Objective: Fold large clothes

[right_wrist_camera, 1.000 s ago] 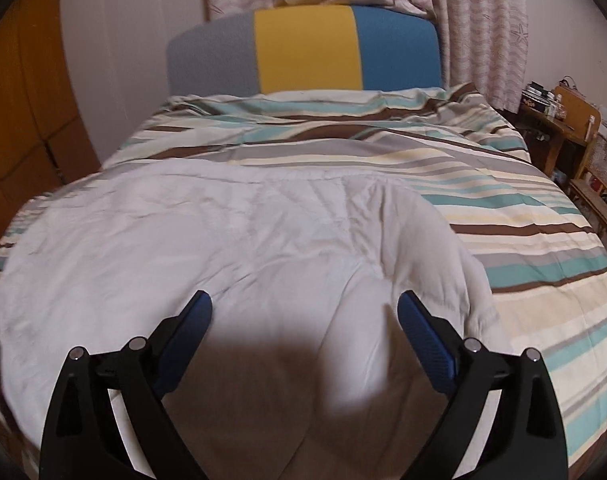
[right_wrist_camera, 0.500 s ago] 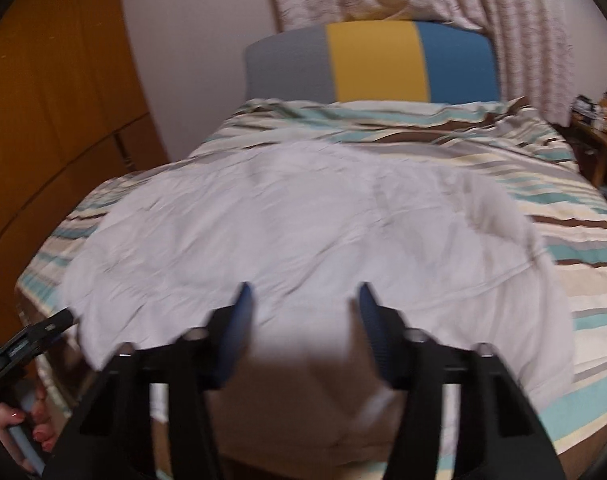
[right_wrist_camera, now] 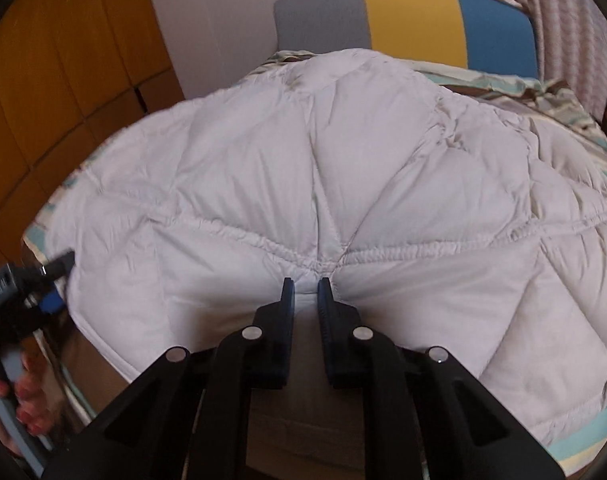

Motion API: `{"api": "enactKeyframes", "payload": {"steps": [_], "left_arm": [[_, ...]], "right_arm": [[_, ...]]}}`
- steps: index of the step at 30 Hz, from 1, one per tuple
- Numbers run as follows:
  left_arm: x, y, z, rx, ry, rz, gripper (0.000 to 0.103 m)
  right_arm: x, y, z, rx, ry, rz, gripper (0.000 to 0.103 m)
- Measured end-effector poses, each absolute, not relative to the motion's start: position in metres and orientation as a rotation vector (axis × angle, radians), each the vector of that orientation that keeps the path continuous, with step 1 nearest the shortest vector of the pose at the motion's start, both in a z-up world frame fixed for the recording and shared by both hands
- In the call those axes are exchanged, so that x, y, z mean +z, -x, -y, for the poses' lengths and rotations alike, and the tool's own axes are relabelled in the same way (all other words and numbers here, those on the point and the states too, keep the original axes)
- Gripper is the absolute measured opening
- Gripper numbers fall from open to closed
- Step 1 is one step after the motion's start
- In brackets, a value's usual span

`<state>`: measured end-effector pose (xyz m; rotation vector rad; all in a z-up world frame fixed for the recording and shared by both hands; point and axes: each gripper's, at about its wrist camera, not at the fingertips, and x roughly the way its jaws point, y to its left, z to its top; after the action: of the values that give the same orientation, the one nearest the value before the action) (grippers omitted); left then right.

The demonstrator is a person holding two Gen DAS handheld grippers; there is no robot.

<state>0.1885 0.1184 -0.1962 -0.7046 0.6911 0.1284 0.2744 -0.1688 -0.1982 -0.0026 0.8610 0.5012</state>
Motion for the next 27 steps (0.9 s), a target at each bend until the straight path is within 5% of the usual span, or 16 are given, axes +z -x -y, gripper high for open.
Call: {"api": "enactKeyframes", "payload": {"steps": [12,21,27], "left_arm": [[-0.196,-0.197,-0.141,0.215,0.924,-0.579,0.076],[-0.200,-0.200,-0.147,0.186,1.005,-0.573,0.029],[-0.152,-0.201,-0.125,0.160,0.843,-0.490,0.023]], "right_arm": [[-0.203,-0.266,0.165,0.483,0.020,-0.834,0.012],[-0.203,-0.261,0.170,0.489,0.001,-0.820,0.012],[-0.205,-0.260,0.175,0.491,-0.014,-0.820,0.012]]}}
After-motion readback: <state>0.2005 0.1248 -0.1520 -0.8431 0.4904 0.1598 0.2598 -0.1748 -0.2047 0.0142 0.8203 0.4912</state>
